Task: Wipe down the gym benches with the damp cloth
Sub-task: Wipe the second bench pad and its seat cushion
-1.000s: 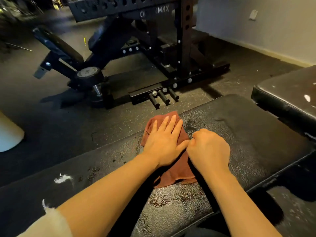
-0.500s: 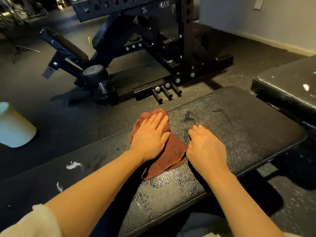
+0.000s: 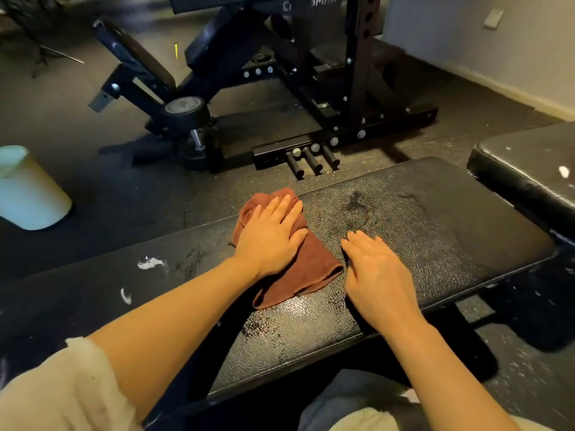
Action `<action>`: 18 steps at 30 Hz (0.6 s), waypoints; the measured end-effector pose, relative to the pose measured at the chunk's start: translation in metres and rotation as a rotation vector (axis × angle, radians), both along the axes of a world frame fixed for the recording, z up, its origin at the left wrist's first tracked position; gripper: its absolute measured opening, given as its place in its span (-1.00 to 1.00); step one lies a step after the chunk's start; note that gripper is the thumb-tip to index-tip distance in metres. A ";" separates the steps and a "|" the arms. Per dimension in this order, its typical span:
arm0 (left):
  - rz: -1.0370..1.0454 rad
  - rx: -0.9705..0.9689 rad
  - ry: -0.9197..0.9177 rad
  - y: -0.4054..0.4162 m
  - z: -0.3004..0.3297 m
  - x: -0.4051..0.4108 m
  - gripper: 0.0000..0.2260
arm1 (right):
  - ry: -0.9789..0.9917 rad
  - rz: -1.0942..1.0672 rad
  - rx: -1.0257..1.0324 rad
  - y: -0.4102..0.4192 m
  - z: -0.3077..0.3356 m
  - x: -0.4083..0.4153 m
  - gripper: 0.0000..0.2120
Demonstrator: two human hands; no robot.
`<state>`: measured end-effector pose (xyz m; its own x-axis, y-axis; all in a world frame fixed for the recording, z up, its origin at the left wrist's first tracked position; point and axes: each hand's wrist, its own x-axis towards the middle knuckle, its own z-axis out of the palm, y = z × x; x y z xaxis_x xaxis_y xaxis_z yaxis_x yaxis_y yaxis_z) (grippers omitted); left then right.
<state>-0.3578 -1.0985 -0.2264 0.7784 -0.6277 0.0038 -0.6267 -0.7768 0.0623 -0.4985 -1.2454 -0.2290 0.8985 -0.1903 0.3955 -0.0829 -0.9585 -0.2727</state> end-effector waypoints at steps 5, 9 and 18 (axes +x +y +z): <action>-0.068 0.009 -0.009 0.012 0.000 -0.043 -0.43 | 0.004 0.000 0.013 0.003 -0.002 -0.011 -0.67; -0.064 0.022 -0.006 0.007 0.000 -0.081 -0.31 | 0.054 0.005 0.068 0.003 -0.001 -0.015 -0.58; -0.281 -0.045 -0.050 0.045 -0.004 -0.114 -0.37 | 0.037 0.012 0.095 -0.002 -0.004 -0.030 -0.56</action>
<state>-0.4719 -1.0535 -0.2303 0.5724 -0.8170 0.0704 -0.8200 -0.5696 0.0566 -0.5285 -1.2478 -0.2333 0.9147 -0.2145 0.3425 -0.0833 -0.9293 -0.3598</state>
